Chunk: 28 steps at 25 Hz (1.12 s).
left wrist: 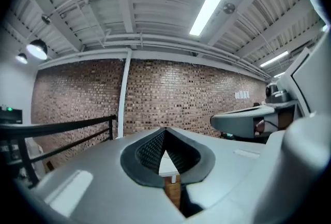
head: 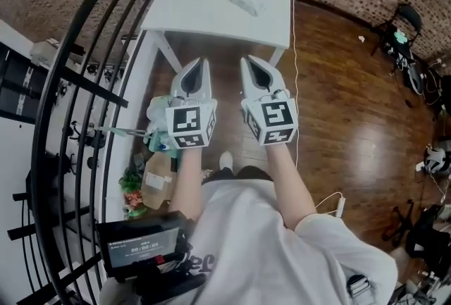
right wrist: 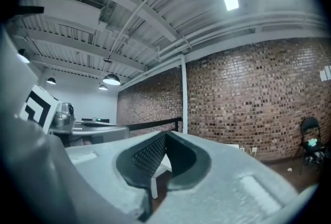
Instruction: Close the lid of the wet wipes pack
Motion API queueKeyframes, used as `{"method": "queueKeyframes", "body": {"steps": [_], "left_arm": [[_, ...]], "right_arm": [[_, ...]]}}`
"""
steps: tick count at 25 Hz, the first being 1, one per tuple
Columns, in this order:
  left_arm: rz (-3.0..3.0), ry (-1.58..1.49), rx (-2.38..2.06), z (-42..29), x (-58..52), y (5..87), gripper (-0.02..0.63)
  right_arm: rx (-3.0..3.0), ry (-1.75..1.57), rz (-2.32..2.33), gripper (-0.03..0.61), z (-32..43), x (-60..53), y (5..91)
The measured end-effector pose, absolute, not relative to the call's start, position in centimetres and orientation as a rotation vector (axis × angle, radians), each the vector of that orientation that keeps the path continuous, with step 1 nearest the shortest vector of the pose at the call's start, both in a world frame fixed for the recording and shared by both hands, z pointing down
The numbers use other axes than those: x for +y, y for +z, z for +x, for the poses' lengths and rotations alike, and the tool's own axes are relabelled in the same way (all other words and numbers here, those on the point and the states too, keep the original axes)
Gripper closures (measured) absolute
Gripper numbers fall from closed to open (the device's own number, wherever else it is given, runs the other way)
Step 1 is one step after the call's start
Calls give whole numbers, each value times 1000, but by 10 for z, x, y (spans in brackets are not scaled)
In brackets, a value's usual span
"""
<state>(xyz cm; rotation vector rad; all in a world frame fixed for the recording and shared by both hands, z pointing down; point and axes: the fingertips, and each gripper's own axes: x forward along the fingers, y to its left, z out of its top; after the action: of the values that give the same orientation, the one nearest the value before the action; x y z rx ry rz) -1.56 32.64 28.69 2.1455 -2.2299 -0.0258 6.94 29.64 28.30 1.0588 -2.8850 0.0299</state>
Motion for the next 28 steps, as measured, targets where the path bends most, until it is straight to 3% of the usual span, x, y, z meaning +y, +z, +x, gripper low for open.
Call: {"method": "queueKeyframes", "body": {"steps": [11,22,28], "left_arm": [[2174,-17,-2177,-44,242,296,598],[2224,55,-2199,-68,70,289,598],[2233,103,-2216,-67,10,280,598]], "right_arm": [[-2833,40,1108,594,46,206,299],[-2888,107,1120,594,9,23,295],[-2891,145,1176,594,27,-49,288]]}}
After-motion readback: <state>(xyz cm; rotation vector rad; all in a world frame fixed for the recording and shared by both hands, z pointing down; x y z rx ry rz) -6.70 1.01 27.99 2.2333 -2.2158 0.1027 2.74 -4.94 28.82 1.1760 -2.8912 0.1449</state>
